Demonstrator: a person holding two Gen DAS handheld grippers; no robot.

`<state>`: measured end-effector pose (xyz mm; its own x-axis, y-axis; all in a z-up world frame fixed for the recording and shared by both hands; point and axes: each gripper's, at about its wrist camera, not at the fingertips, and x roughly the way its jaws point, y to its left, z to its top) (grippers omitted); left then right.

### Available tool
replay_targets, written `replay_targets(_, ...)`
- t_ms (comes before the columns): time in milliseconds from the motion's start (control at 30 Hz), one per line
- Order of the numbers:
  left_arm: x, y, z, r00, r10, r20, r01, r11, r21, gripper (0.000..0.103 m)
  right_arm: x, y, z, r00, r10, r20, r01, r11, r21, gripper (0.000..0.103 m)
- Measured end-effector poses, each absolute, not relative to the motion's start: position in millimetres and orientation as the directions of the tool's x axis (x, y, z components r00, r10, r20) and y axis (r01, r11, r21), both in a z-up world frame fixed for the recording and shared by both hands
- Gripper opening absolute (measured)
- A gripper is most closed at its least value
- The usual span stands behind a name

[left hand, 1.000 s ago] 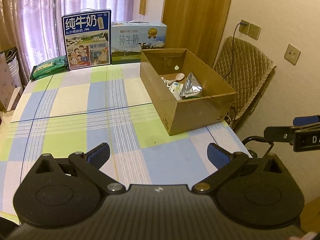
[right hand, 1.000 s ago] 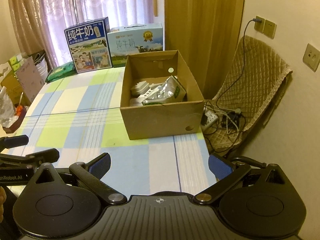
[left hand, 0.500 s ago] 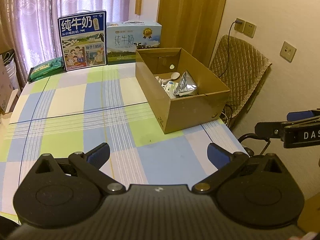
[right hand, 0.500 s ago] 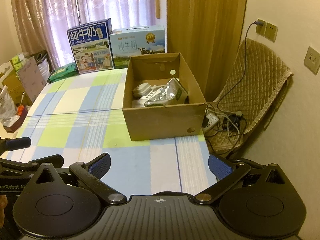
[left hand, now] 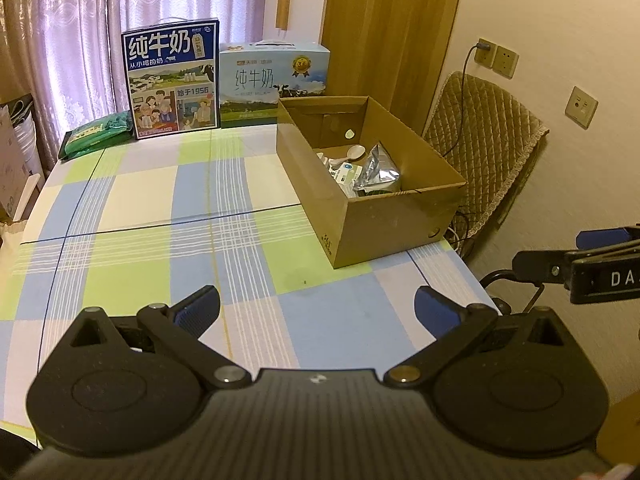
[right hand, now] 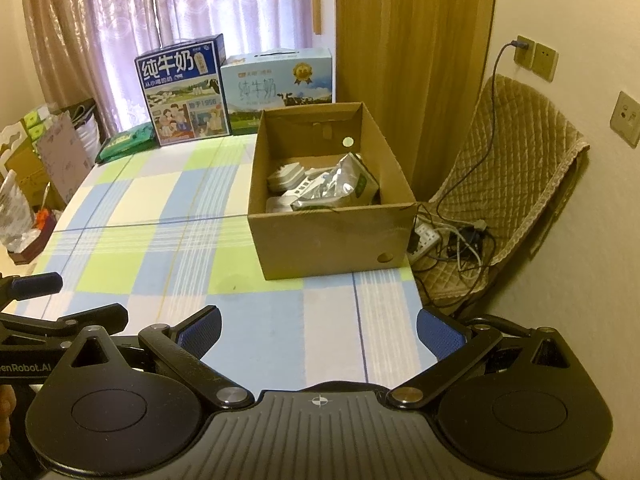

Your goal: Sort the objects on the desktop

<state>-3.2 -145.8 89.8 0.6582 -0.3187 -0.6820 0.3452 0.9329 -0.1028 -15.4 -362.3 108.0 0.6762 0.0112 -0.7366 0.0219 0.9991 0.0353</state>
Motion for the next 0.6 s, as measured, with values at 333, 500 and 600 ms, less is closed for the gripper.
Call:
replay_targets(333, -2.3, -145.6, 88.3, 0.657, -0.323, -0.681, 0.348, 0.931, -0.107, 0.102, -14.4, -362.3, 106.9, 0.675, 0.010, -0.738, 0.023, 0.999, 0.035, 0.101)
replay_targets(500, -4.1, -145.2, 88.9, 0.652, -0.350, -0.673, 0.367, 0.922, -0.124, 0.102, -14.5, -362.8, 104.4, 0.672, 0.011, -0.740, 0.024, 0.999, 0.037, 0.101)
replay_targets(600, -4.3, -143.9, 90.4, 0.656, -0.358, -0.665, 0.368, 0.920, -0.132, 0.102, -14.3, -362.5, 104.2, 0.673, 0.011, -0.739, 0.025, 0.999, 0.038, 0.101)
